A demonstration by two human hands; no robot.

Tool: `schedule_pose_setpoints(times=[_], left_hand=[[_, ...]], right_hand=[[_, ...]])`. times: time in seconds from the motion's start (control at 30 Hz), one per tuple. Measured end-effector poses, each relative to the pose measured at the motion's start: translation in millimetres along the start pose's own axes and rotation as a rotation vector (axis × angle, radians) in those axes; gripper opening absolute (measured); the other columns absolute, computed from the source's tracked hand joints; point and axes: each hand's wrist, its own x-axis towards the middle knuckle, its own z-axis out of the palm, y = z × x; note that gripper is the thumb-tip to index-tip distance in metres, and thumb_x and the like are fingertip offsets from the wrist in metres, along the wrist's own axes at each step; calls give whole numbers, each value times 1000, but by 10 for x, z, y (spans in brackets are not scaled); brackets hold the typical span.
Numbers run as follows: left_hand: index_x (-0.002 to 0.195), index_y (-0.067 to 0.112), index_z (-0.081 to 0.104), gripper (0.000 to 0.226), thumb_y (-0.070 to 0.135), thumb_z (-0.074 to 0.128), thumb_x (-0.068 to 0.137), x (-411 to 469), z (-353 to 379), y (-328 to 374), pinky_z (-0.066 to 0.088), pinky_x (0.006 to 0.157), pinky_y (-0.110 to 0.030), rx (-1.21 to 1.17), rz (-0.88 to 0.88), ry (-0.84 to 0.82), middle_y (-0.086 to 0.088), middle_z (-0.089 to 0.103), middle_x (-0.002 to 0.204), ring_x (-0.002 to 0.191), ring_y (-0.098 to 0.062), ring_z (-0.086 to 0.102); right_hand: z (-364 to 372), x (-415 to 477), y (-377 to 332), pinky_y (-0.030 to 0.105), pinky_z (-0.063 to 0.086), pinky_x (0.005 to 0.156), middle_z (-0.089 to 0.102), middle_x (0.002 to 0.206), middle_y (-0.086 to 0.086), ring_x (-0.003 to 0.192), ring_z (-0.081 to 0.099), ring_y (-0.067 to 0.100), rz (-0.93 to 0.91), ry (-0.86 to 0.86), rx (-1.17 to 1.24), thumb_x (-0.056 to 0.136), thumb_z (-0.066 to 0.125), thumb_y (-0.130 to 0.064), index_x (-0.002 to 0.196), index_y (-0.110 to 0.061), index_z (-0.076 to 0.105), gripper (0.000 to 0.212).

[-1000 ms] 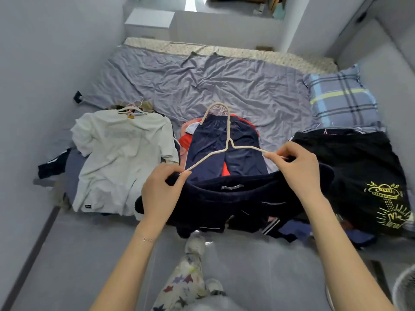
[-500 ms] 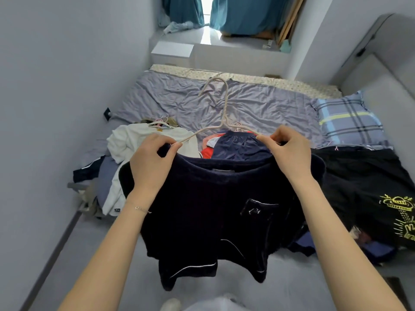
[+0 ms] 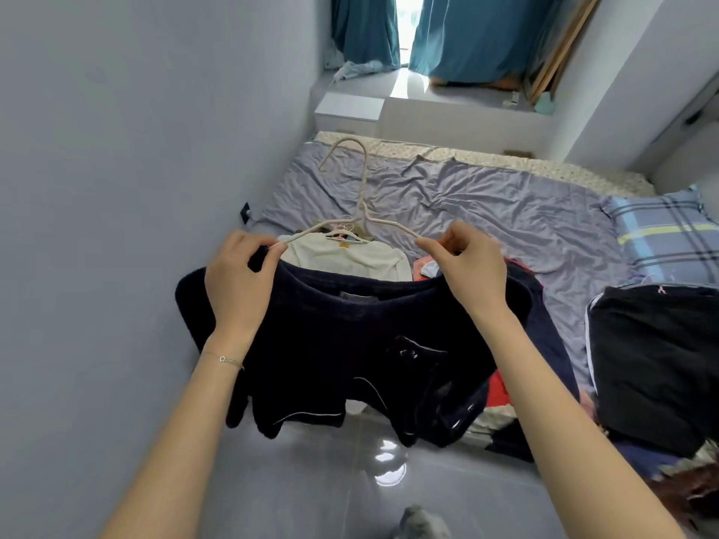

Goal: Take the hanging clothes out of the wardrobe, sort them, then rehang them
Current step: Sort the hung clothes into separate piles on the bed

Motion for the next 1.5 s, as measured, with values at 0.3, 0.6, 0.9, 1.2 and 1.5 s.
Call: schedule_pose_setpoints(times=[0.3,0.6,0.9,1.2,1.5], left_hand=[[90,13,70,14,26,66,90,907,462,-641,48,83,-47,49,49,69,-2,62,89,83,-21,59],[93,14,69,16,26,58,96,1790,1977,-1700,47,80,-43,210,-71,-217,-1,64,95,89,-23,57],[96,14,71,20,30,59,96,2480,3369,-2806,47,81,-42,311,-191,-423,-2,66,99,93,-21,57],[111,10,69,21,20,55,98,2433,4431,-3968,46,90,-37,254,-246,-573,-7,64,109,101,-25,59],[131,17,60,37,13,58,94,2154,4249,-3364,31,114,-45,133,-32,-643,-1,56,139,132,-20,47]], right_hand=[[899,843,-75,26,33,52,57,62,-9,62,54,4,4,-16,19,79,68,-56,66,-25,53,36],[2267,2115,915,23,35,56,56,68,-9,65,50,5,158,-235,22,85,67,-47,70,-28,50,30],[3613,3039,1889,31,36,61,53,71,-8,70,50,15,308,-409,-24,90,65,-38,80,-15,55,27],[4862,3330,2821,37,47,69,66,86,2,82,60,21,315,-472,-216,93,61,-29,91,-12,62,17],[4341,2839,2509,41,36,111,58,137,3,131,47,21,261,-416,-157,93,62,-24,139,-14,52,49]])
